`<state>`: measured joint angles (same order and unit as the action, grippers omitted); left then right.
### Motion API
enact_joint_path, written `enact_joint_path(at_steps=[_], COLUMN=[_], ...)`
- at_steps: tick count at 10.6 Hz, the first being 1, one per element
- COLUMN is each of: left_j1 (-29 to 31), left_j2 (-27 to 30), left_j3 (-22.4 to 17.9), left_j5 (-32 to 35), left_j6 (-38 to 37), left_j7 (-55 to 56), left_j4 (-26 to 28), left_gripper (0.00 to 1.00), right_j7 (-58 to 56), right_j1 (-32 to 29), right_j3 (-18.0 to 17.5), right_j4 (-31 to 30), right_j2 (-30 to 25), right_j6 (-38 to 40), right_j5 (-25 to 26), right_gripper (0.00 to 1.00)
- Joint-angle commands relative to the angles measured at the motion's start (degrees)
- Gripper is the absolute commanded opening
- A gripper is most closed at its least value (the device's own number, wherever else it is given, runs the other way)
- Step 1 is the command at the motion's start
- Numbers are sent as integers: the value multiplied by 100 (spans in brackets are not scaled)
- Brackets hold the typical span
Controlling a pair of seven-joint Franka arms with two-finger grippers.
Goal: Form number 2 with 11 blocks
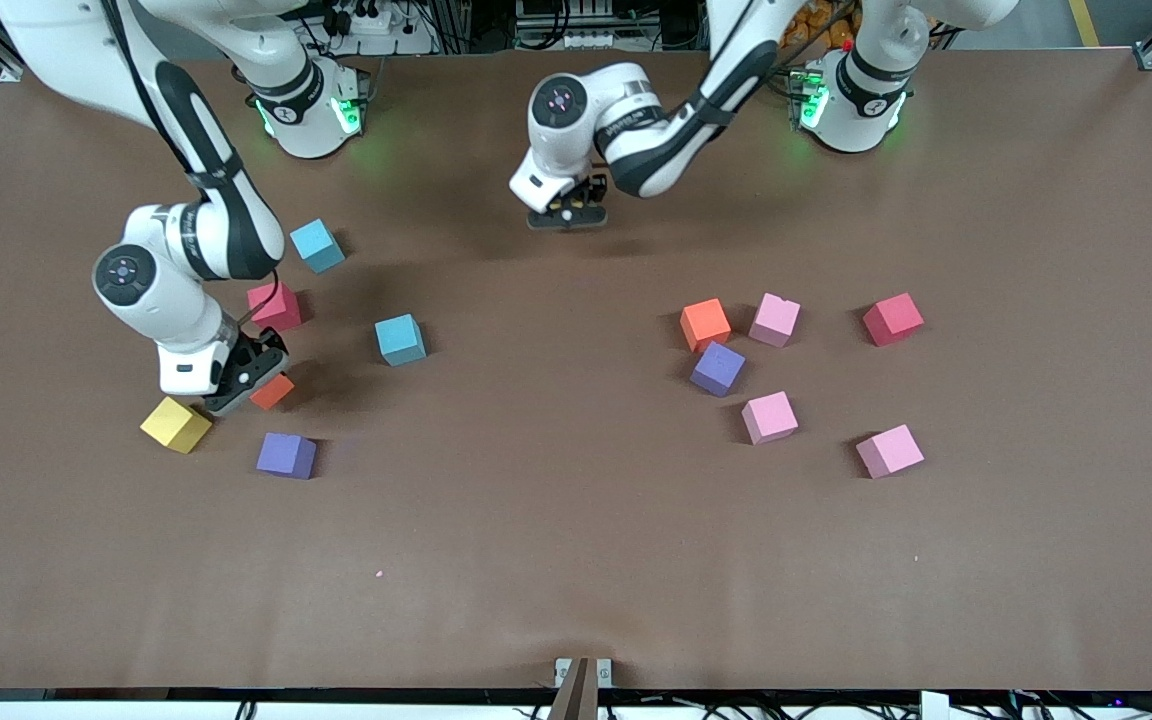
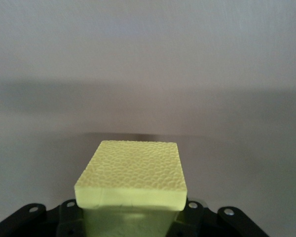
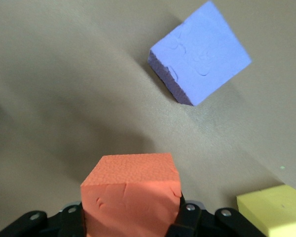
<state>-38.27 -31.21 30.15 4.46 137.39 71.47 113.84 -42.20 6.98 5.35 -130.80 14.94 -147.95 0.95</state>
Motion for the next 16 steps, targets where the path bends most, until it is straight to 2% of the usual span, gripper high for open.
enact_joint_path(at_steps=[1, 3, 5, 7, 8, 9, 11, 13, 16], left_j1=[-260, -295, -322, -330, -322, -322, -278, -138, 678], left_j2=[-61, -148, -385, -518, -518, -483, -317, -62, -43], left_j3=[-70, -70, -70, -70, -70, -70, -62, -70, -62], left_j5=[151, 318, 765, 820, 846, 846, 846, 829, 750], left_j6=[-2, -2, 15, 129, 130, 130, 60, -351, -1721], left_j7=[148, 148, 157, 148, 148, 174, 481, 500, 412], left_j4=[-55, -37, -63, -81, -81, -90, -142, -413, -1564], left_gripper=[0, 0, 0, 0, 32, 99, 100, 100, 100], right_j7=[10, -43, -34, -78, -78, -86, -444, -780, -930], right_j1=[23, 285, 540, 655, 708, 761, 858, 858, 1128], right_j3=[-34, -34, -35, -34, -34, -34, -52, -52, -61], right_j4=[-34, -42, -68, -86, -86, -77, -69, -68, -42], right_j2=[-456, -571, -746, -887, -905, -906, -932, -932, -949], right_j6=[590, 609, 679, 750, 750, 741, 750, 741, 724], right_j5=[-42, -42, -42, -42, -42, -42, -42, -42, -42], right_gripper=[50, 51, 50, 51, 51, 50, 49, 48, 48])
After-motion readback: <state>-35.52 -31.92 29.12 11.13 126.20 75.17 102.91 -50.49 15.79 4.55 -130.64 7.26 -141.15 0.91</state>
